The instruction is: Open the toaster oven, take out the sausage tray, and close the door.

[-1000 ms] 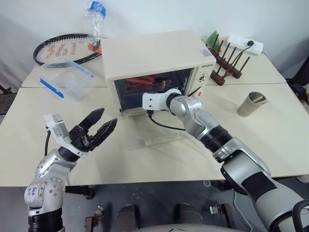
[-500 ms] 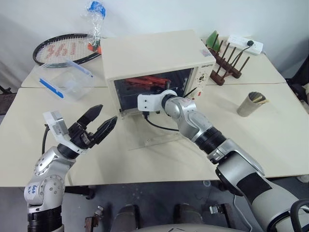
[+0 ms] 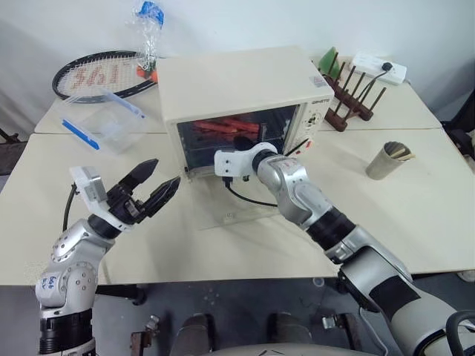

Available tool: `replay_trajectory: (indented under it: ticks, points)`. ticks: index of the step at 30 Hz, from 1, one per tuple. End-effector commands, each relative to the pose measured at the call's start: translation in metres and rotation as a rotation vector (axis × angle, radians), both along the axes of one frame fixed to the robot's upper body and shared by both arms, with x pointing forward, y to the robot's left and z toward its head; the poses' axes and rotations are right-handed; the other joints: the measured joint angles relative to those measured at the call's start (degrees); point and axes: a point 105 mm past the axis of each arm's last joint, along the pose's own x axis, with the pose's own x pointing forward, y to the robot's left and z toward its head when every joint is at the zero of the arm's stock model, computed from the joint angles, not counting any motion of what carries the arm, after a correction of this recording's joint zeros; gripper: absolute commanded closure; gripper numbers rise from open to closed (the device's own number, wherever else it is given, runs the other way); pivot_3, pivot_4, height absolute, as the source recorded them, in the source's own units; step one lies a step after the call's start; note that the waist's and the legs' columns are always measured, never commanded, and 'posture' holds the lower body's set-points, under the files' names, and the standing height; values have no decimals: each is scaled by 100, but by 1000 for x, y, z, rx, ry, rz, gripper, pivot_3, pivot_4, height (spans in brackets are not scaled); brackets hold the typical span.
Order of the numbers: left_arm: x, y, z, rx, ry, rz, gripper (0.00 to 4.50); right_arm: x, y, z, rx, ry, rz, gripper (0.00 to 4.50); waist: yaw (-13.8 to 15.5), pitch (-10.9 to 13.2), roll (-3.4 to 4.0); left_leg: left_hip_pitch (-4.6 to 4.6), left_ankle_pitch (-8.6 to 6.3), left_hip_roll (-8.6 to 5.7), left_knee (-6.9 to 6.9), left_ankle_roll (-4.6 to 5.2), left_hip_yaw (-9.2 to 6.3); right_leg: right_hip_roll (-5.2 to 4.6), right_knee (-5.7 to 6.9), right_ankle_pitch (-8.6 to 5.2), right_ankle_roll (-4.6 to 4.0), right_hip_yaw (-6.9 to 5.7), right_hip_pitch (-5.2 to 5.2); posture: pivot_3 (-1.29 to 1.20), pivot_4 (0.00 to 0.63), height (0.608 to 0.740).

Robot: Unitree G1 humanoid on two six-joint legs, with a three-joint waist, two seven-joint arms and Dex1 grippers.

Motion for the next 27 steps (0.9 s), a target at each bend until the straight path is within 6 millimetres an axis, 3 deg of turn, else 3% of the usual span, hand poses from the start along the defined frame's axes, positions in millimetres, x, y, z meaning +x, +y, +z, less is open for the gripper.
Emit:
replay_trajectory:
  ticks: [1,16,27]
  points:
    - [-2,-3,5,26,-27,-35,0,-11,-4,15,16,-65,21,4454,5,0,0,0,0,0,-1,0,0,0,0,0,0,0,-1,0,150,740]
    - [6,13,0,90,21,-97,0,-52,-30,-4,-61,-86,57,4454,31,0,-1,0,0,0,0,0,2,0,-5,0,0,-1,0,0,150,740]
    - [6,17,-3,64,10,-113,0,-79,-38,-2,-78,-80,96,4454,38,1,-1,-1,-1,-1,-1,1,2,-1,-7,0,0,-2,2,0,150,740]
